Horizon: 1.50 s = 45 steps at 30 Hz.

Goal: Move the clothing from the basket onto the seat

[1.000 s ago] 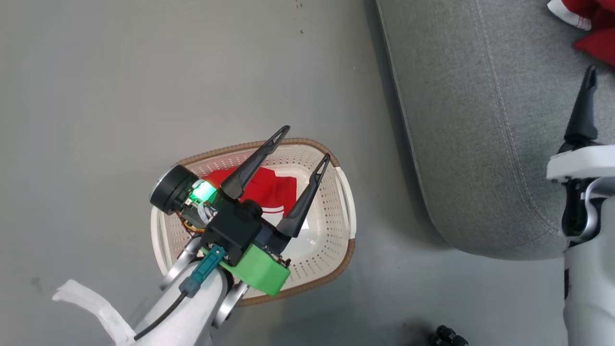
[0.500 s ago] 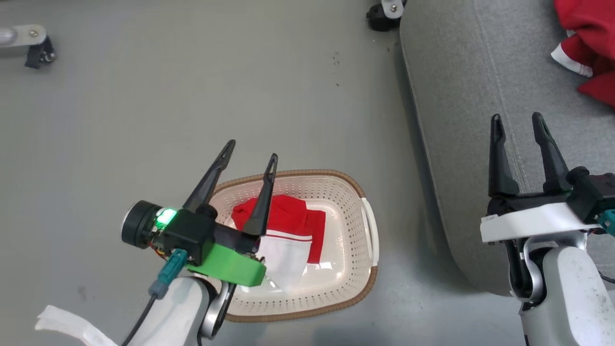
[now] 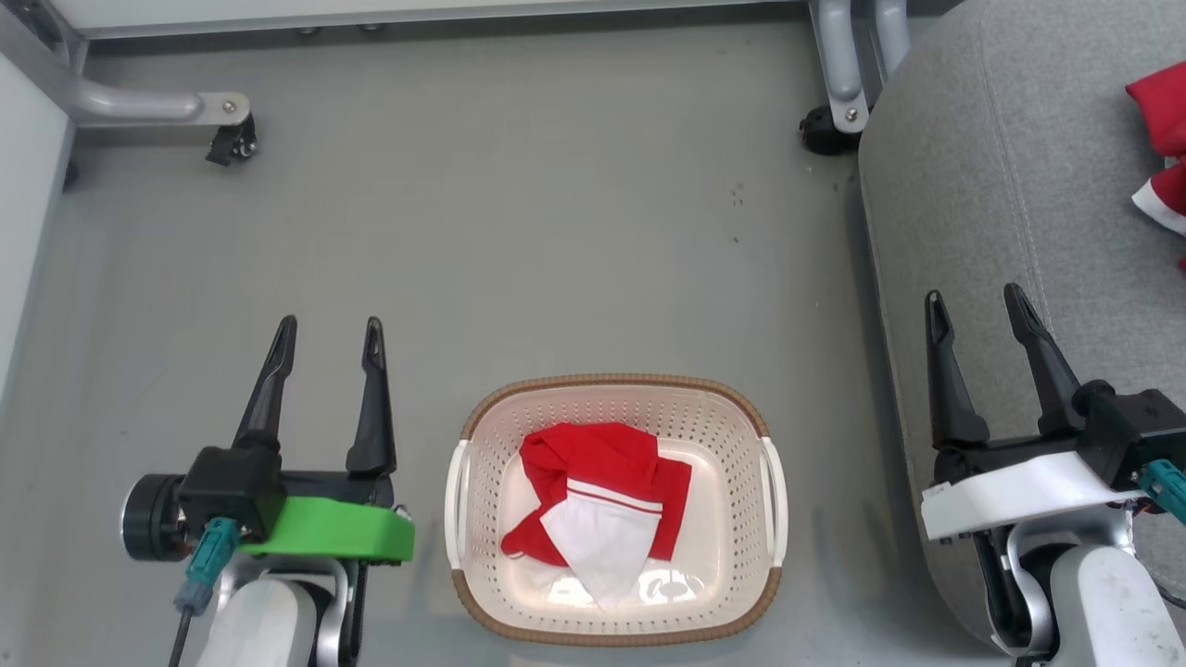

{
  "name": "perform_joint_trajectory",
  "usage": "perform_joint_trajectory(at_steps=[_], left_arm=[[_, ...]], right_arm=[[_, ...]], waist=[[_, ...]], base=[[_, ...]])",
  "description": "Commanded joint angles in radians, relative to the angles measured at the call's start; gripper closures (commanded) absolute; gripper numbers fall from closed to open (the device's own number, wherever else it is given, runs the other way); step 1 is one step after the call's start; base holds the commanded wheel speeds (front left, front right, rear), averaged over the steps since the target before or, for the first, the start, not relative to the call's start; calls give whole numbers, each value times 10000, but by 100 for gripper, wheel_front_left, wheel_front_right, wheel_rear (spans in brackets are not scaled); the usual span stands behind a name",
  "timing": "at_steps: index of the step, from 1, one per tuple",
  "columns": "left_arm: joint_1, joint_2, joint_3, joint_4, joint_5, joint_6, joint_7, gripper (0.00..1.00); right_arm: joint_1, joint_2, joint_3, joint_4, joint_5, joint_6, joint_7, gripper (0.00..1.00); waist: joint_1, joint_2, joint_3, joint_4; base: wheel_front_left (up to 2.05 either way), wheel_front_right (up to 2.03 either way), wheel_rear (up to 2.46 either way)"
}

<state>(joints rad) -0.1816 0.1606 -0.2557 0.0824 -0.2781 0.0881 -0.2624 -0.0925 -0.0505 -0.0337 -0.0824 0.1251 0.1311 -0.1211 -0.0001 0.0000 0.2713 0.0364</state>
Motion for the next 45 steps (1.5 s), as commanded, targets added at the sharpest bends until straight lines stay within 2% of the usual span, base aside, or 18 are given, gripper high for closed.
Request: perform_joint_trajectory(at_steps=[1, 8, 26, 45], left_arm=[[294, -63, 185, 31, 81, 3, -33, 0], [1093, -165, 798, 143, 242, -236, -33, 0], [2428, -494, 1095, 515, 727, -612, -34, 0], [2558, -543, 1094, 1041, 807, -708, -34, 0]], right_arm=[[251, -21, -8, -115, -67, -6, 90, 0], [953, -13, 74, -395, 39, -6, 430, 0], [2218, -12, 220, -628, 203, -6, 936, 0], [2479, -11, 323, -768, 173, -6, 1184, 0]], waist=[[1, 0, -482, 347], [1, 0, -1096, 303], [1, 0, -2261, 27], [1, 0, -2532, -23]], base=[[0, 0, 0], [0, 0, 0], [0, 0, 0], [0, 0, 0]])
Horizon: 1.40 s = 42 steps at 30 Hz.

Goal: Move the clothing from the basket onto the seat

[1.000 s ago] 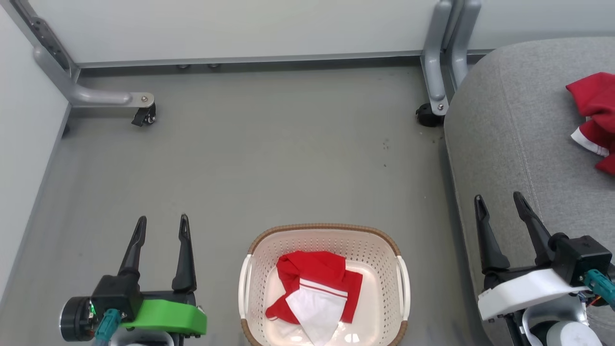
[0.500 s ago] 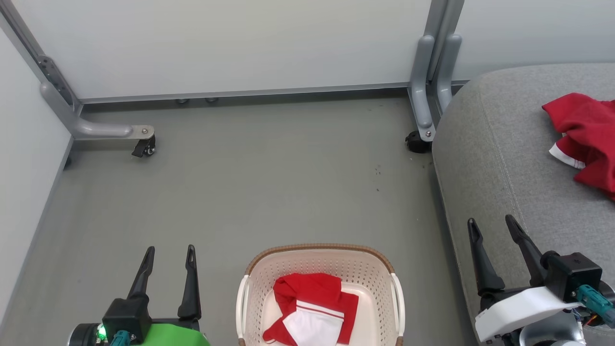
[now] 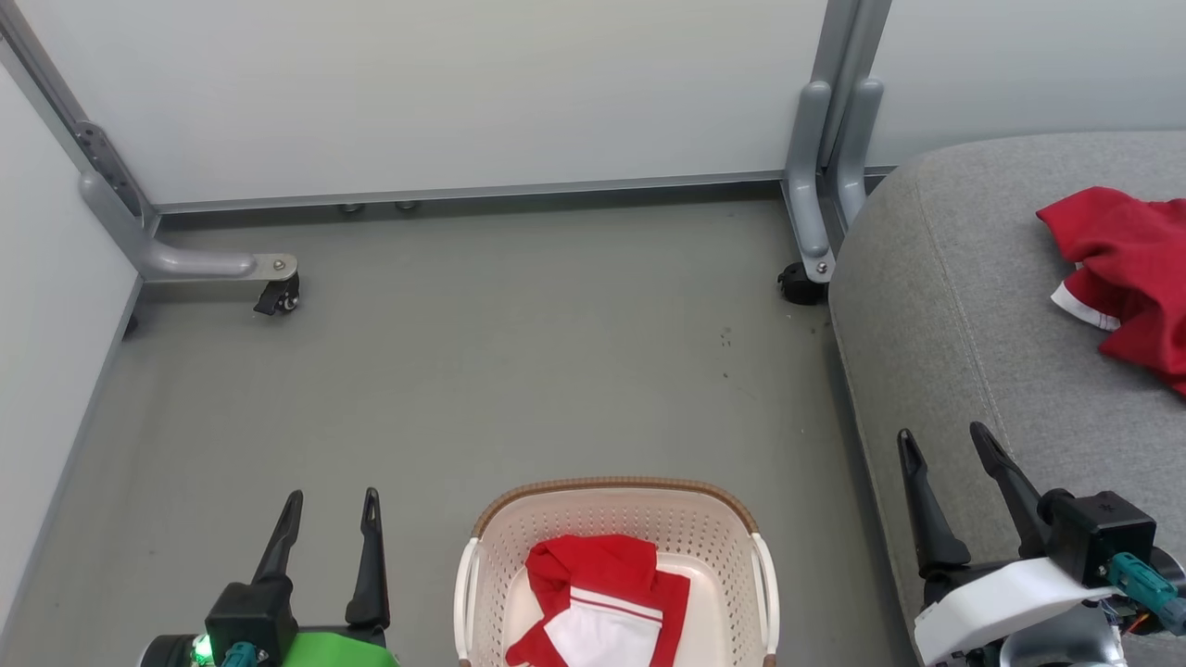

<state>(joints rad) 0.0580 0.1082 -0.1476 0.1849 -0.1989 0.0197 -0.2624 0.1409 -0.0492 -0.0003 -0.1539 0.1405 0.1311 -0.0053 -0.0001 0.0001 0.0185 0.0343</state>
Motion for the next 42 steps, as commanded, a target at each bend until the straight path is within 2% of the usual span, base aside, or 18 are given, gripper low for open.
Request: perform_joint_trajectory(at_steps=[1, 14, 22, 32, 38, 42], left_arm=[[156, -7, 13, 36, 13, -27, -34, 0], [-29, 0, -8, 301, 57, -49, -34, 0], [-716, -134, -712, 650, 290, -489, -26, 0], [-2907, -480, -2294, 2369, 572, -1012, 264, 0], [-4403, -557, -3208, 3695, 345, -1081, 276, 0], [-5276, -559, -4073, 4543, -286, -1112, 333, 0]], right_arm=[[137, -25, -14, -55, 10, -6, 23, 0], [-19, -24, -36, -53, 1, -6, 89, 0], [-316, -24, -101, -305, -78, -6, 138, 0], [-1479, -24, -24, -910, -160, -5, 26, 0], [-2298, -24, 22, -1138, -235, -5, -194, 0], [-2729, -24, 133, -1250, -316, -6, -326, 0]], waist=[[1, -1, -10, -6], [1, -1, -26, -37], [1, -1, 412, 14], [1, -1, 2466, -201], [1, -1, 3908, -376], [1, -1, 4787, -528]], base=[[0, 0, 0], [0, 0, 0], [0, 0, 0], [0, 0, 0], [0, 0, 0], [0, 0, 0]])
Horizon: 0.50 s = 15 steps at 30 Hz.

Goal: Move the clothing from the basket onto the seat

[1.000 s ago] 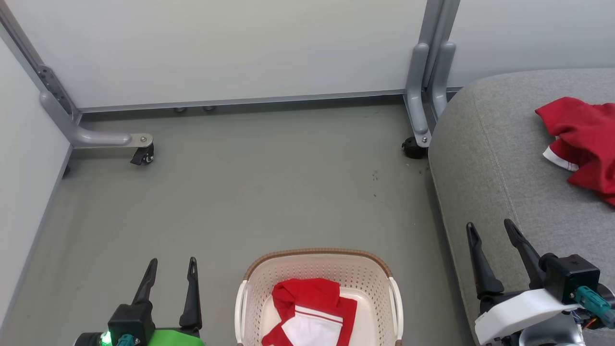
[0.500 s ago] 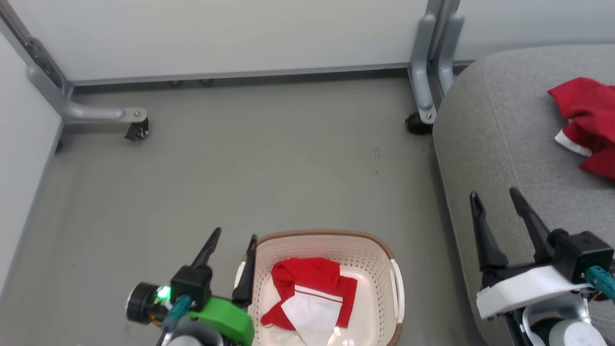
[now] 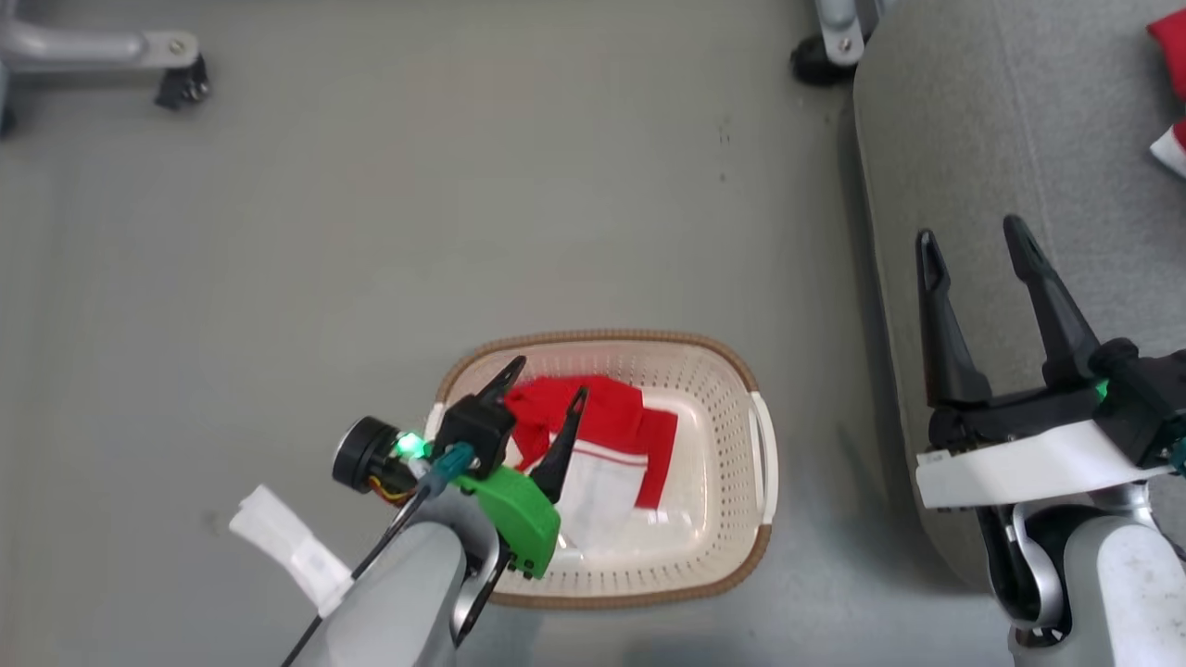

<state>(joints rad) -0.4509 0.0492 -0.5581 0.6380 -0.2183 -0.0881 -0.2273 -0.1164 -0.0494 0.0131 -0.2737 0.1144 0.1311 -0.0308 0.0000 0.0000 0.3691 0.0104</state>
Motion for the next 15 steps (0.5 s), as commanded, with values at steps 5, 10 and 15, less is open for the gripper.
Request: perform_joint_trajectory(at_steps=[5, 10, 15], left_arm=[[-1286, 37, -882, 1071, -878, 97, 166, 0], [-2216, 37, -1534, 2032, -1834, 266, 404, 0], [-2944, 41, -2084, 2773, -2595, 387, 565, 0]], right_arm=[[-617, -21, 32, -243, -137, -5, -248, 0], [-978, -19, 146, -350, -142, -5, -412, 0], [-1267, -19, 281, -367, -74, -5, -627, 0]], waist=[[0, 0, 2399, -454], [0, 0, 3397, -696], [0, 0, 4252, -948]], base=[[0, 0, 0], [0, 0, 0], [0, 0, 0]])
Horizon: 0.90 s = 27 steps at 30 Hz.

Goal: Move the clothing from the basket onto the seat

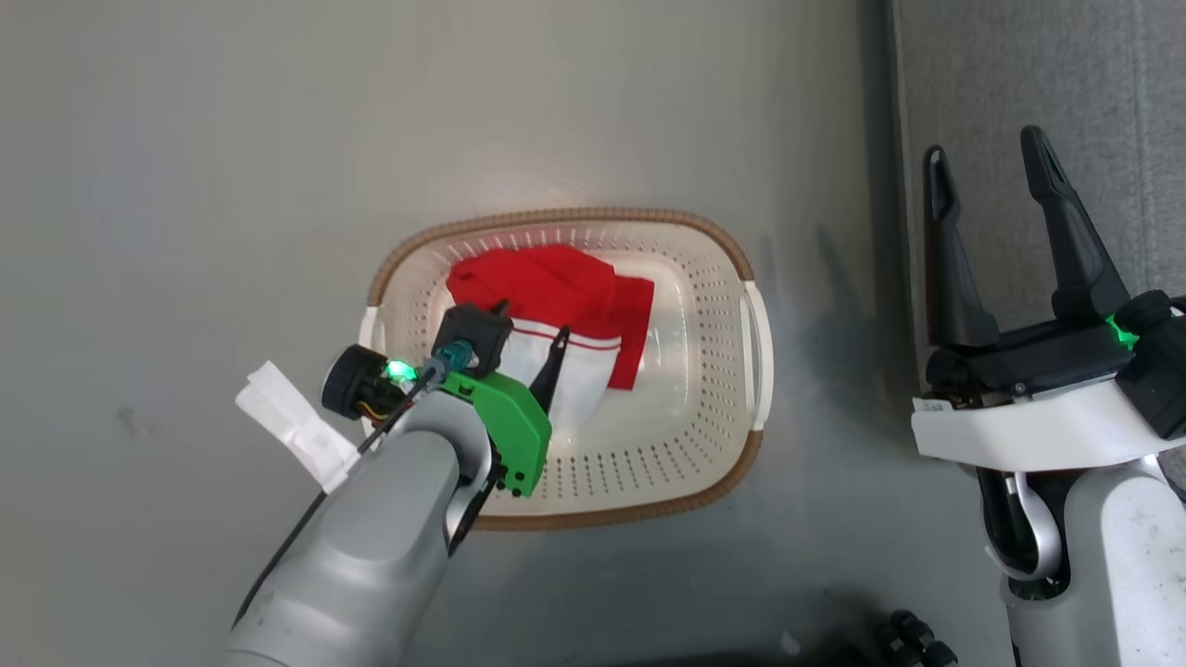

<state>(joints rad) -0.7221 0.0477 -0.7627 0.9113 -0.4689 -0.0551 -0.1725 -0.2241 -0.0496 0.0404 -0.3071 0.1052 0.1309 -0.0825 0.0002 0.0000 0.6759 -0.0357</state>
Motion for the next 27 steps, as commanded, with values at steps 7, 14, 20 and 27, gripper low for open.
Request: perform_joint_trajectory(at_steps=[7, 14, 20, 27], left_arm=[[-1196, 57, -558, 1138, -777, 101, 290, 0], [-2005, 66, -560, 2313, -1213, -32, 393, 0], [-2632, 188, -267, 3185, -1494, -4, 413, 0], [-3047, 652, -47, 3546, -1748, 113, 470, 0]], right_arm=[[-591, -16, 300, 1, 146, -3, -431, 0], [-822, -14, 553, 147, 377, -5, -756, 0], [-989, -14, 787, 400, 678, -5, -1088, 0], [-1216, -12, 1159, 834, 1141, -5, -1447, 0]], waist=[[-2, 0, 2270, -863], [-2, 0, 3074, -1259], [-2, 0, 3614, -1600], [-2, 0, 4031, -2027]], base=[[0, 0, 0], [0, 0, 0], [0, 0, 0], [0, 0, 0]])
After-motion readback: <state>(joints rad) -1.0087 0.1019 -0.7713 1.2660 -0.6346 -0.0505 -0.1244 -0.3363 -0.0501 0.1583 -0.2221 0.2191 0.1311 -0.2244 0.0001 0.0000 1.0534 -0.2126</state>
